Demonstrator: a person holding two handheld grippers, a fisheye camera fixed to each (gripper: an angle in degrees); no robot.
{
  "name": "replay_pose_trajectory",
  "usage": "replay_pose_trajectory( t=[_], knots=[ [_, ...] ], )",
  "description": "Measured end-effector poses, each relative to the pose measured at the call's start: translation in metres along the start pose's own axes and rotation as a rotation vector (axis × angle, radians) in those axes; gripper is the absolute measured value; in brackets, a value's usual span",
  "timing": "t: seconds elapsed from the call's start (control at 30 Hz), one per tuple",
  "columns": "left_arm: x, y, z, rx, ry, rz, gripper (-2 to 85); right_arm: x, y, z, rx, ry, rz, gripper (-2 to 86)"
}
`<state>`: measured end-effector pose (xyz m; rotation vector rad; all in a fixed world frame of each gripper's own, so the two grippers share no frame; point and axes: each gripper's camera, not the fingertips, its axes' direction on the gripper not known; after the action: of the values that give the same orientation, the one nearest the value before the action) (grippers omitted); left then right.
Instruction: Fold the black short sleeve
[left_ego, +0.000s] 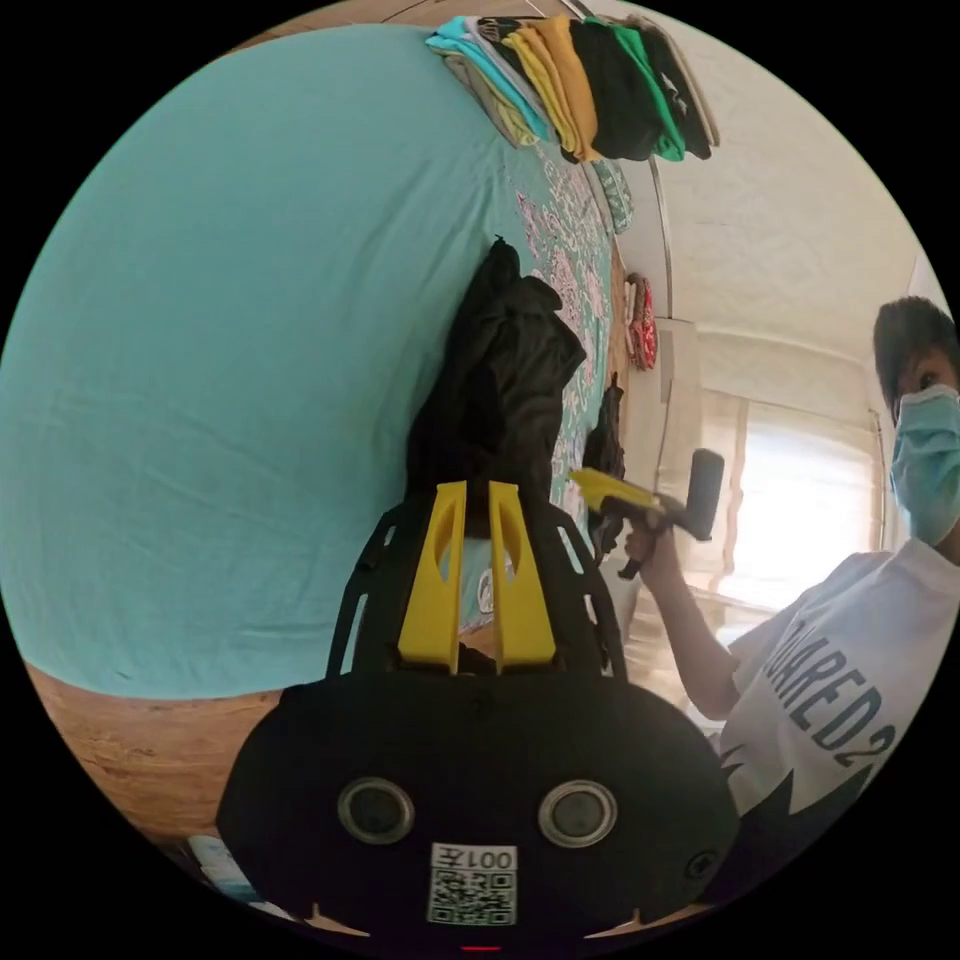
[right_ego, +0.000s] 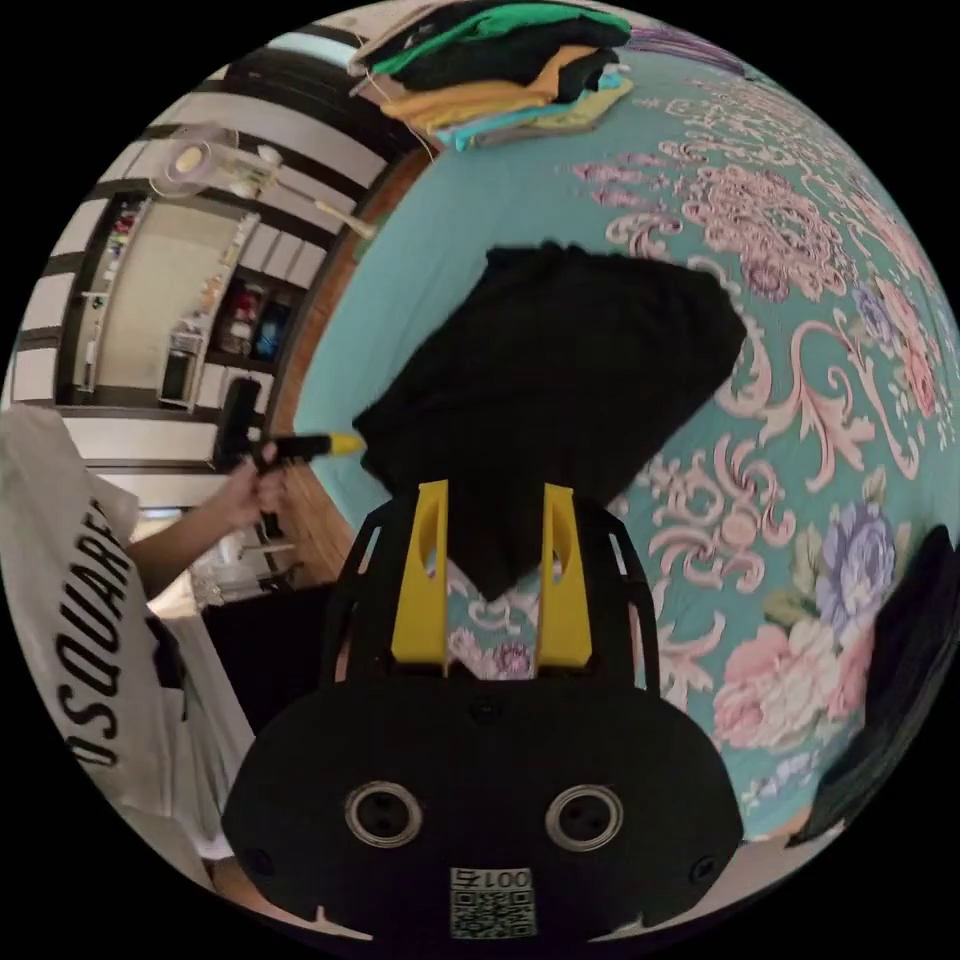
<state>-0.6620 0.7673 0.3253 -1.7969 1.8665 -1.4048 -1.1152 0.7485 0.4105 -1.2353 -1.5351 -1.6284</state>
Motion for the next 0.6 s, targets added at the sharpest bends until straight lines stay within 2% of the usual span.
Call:
replay_pose_trajectory(
  t=[0.13,0.27,0.43,0.6],
  knots=[
    [-0.025,-0.001,-0.002,0.018,-0.021,-0.064,1.7,-0.064,0.034,0.034,-0.126,0.224,0.052,13.9],
    [-0.038,-0.014,0.004,0.044,-0.020,-0.091,3.6,-0.097,0.040,0.047,-0.062,0.268,0.156,10.6],
    [-0.037,-0.029,0.010,0.122,-0.116,-0.140,-0.2,-0.146,0.051,0.034,-0.008,0.416,0.092,3.9],
    [-0.064,-0.014,0.015,0.116,-0.038,-0.241,-0.8,-0.158,0.090,0.013,0.064,0.371,0.181,1.8]
  ],
)
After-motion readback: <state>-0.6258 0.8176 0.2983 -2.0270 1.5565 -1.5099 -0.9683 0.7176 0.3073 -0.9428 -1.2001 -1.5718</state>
